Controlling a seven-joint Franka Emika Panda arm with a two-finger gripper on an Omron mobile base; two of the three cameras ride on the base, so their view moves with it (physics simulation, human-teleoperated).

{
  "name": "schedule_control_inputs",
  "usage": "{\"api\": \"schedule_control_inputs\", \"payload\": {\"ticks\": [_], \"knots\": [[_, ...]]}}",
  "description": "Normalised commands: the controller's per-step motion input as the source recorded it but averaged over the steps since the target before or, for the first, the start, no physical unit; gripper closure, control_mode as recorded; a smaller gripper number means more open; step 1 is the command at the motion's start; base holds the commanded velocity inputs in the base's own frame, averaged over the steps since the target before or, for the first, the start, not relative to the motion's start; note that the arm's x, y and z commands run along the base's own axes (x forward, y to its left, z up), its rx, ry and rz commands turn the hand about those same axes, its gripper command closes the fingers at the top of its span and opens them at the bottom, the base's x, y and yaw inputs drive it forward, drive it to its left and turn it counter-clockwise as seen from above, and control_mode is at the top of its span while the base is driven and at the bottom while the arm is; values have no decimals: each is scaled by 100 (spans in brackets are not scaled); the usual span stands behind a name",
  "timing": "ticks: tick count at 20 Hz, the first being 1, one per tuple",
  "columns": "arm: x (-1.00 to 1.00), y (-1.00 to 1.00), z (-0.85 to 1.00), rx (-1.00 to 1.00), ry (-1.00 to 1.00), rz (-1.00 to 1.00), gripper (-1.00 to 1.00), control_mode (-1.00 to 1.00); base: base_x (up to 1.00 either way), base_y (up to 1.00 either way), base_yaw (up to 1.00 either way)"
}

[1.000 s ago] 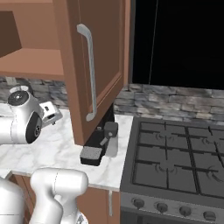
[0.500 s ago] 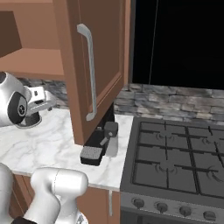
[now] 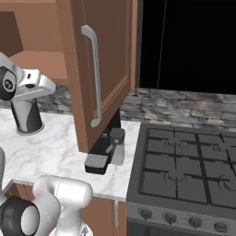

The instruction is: Pick the peachs from the cabinet and place them in one bowl. Pick the kiwi from the sink and place it in the other bowl.

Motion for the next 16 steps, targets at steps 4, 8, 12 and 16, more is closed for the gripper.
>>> {"api": "schedule_control_inputs", "payload": {"ticks": [4, 8, 12, 16], "knots": [[-10, -38, 30, 12, -29, -13, -100, -100, 0, 0, 0], [-41, -44, 4, 11, -49, 0, -100, -100, 0, 0, 0], [-33, -35, 2, 14, -50, 0, -100, -100, 0, 0, 0], [4, -25, 31, 20, -34, -3, -100, -100, 0, 0, 0]]}}
